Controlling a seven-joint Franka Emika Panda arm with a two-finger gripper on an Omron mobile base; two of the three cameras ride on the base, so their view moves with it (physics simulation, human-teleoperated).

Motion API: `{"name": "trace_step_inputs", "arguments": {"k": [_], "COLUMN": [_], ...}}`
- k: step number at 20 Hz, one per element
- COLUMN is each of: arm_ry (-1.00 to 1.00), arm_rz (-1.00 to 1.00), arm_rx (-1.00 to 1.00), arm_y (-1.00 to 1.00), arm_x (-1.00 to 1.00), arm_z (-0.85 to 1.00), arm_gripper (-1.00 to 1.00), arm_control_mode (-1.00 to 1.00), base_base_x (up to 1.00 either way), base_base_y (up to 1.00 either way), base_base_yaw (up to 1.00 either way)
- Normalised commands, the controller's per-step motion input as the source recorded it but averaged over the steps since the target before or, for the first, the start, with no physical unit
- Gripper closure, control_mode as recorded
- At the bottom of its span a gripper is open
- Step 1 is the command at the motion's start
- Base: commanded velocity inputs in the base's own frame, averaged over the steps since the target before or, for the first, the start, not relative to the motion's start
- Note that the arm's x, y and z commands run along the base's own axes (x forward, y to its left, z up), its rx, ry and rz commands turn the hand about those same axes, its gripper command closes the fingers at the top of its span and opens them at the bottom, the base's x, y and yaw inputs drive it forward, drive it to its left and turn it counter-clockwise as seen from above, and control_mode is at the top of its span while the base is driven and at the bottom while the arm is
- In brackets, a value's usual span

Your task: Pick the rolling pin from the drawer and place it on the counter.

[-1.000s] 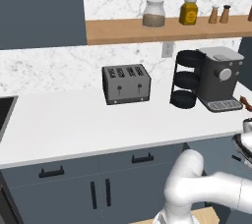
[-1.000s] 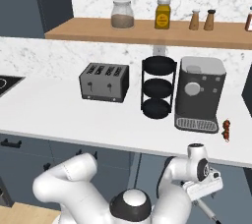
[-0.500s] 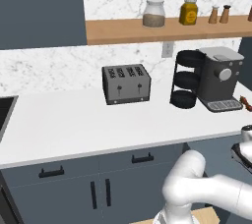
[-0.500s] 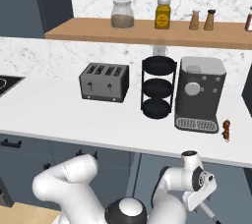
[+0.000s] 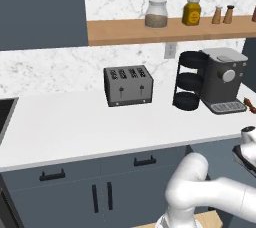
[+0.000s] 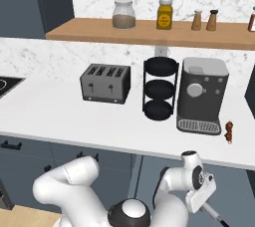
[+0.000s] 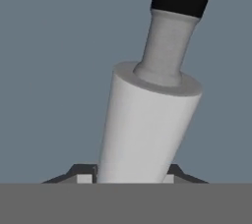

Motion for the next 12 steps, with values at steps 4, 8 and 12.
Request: {"name": "trace_step_inputs", "arguments": {"k": [4, 8, 12], "arm_ry": [0.04, -0.07, -0.15], "arm_rz": [0.08, 0.18, 0.31], "arm_rx": [0.01, 0.0, -0.06], "arm_y": [0.0, 0.04, 0.5], "arm_x": [-0.58, -0.76, -0.27], "arm_z": [0.21, 0.96, 1.0], "arm_gripper": [1.0, 1.0, 1.0], "arm_control_mode": [-1.0, -1.0, -1.0], "base_base_x": [0.0, 0.0, 0.0], "base_base_y": [0.0, 0.0, 0.0], "base_base_yaw": [0.0, 0.0, 0.0]}}
